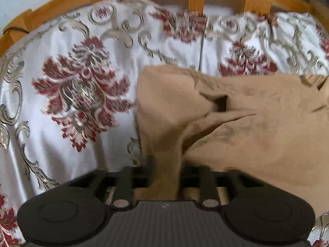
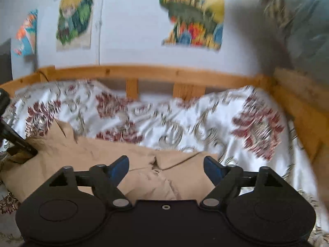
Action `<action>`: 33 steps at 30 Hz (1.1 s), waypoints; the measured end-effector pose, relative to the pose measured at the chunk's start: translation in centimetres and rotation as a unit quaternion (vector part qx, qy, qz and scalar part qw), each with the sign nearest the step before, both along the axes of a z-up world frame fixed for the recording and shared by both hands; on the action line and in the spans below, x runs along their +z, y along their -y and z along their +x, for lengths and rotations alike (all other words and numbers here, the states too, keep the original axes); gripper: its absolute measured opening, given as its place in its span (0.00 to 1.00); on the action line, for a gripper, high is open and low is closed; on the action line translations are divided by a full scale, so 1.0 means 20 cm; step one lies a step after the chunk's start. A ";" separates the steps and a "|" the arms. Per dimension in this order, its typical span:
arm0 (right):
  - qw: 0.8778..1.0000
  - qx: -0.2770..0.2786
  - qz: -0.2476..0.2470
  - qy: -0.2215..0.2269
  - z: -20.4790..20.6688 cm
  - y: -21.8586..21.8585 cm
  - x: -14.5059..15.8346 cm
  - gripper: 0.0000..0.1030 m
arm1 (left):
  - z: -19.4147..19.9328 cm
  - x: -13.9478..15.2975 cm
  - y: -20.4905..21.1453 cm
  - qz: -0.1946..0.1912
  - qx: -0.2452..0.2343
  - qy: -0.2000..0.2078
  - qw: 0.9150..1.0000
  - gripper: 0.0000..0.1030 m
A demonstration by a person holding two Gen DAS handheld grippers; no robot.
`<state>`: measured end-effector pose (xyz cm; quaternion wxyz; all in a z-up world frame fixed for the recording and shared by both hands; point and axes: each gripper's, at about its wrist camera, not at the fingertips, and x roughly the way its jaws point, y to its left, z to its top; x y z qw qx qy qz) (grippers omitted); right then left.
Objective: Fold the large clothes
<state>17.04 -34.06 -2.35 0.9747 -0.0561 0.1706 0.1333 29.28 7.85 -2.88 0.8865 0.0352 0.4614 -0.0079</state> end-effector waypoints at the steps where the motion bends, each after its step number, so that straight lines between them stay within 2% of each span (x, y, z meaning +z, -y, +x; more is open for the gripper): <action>1: 1.000 0.001 -0.002 0.013 -0.07 0.01 -0.01 0.92 | -0.03 0.03 -0.02 -0.002 -0.001 0.015 1.000 0.83; 2: 1.000 0.008 -0.005 0.022 -0.13 0.02 -0.02 0.95 | -0.08 0.06 -0.05 -0.007 0.000 0.040 0.999 0.90; 4: 0.998 0.040 -0.020 0.044 -0.29 0.03 -0.06 0.99 | -0.16 0.11 -0.10 -0.018 -0.001 0.071 0.997 0.90; 6: 0.995 0.074 -0.042 0.051 -0.39 0.02 -0.11 0.99 | -0.26 0.14 -0.17 -0.031 0.009 0.082 0.996 0.93; 9: 0.990 0.103 -0.090 0.038 -0.47 -0.02 -0.18 0.99 | -0.40 0.16 -0.26 -0.059 0.041 0.099 0.992 0.96; 12: 0.987 0.084 -0.135 -0.010 -0.42 -0.08 -0.25 0.97 | -0.50 0.12 -0.30 -0.084 0.051 0.104 0.990 0.97; 14: 0.988 0.060 -0.131 -0.058 -0.35 -0.07 -0.30 0.79 | -0.53 0.06 -0.30 -0.093 0.068 0.099 0.988 0.97; 15: 0.989 0.051 -0.115 -0.073 -0.32 -0.05 -0.31 0.64 | -0.54 0.03 -0.30 -0.102 0.074 0.096 0.987 0.97; 16: 0.992 0.037 -0.086 -0.081 -0.30 -0.01 -0.31 0.52 | -0.55 0.01 -0.31 -0.111 0.076 0.095 0.986 0.97; 19: 0.997 0.004 0.010 -0.075 -0.29 0.12 -0.28 0.44 | -0.59 -0.01 -0.30 -0.142 0.073 0.112 0.981 0.97; 20: 0.997 -0.016 0.039 -0.065 -0.29 0.17 -0.27 0.35 | -0.61 0.00 -0.29 -0.149 0.069 0.120 0.979 0.97; 22: 0.993 -0.060 0.091 -0.049 -0.28 0.28 -0.27 0.27 | -0.63 0.01 -0.30 -0.154 0.074 0.135 0.976 0.97; 24: 0.984 -0.110 0.133 -0.050 -0.24 0.39 -0.29 0.27 | -0.64 0.01 -0.32 -0.153 0.100 0.144 0.973 0.97; 26: 0.972 -0.161 0.155 -0.071 -0.19 0.48 -0.35 0.35 | -0.65 0.00 -0.34 -0.143 0.138 0.143 0.970 0.97; 27: 0.968 -0.176 0.159 -0.081 -0.17 0.50 -0.37 0.40 | -0.66 -0.02 -0.34 -0.140 0.154 0.141 0.968 0.97; 29: 0.961 -0.188 0.176 -0.099 -0.16 0.54 -0.41 0.39 | -0.67 -0.04 -0.35 -0.140 0.166 0.142 0.966 0.97; 30: 0.960 -0.186 0.182 -0.099 -0.17 0.55 -0.40 0.42 | -0.69 -0.05 -0.35 -0.141 0.167 0.146 0.965 0.97; 31: 0.961 -0.181 0.186 -0.100 -0.18 0.54 -0.40 0.54 | -0.72 -0.06 -0.34 -0.141 0.166 0.150 0.964 0.97; 32: 0.961 -0.174 0.189 -0.099 -0.20 0.54 -0.39 0.60 | -0.74 -0.07 -0.34 -0.140 0.166 0.153 0.964 0.97; 33: 0.962 -0.167 0.192 -0.096 -0.23 0.53 -0.37 0.72 | -0.77 -0.08 -0.33 -0.142 0.164 0.156 0.964 0.97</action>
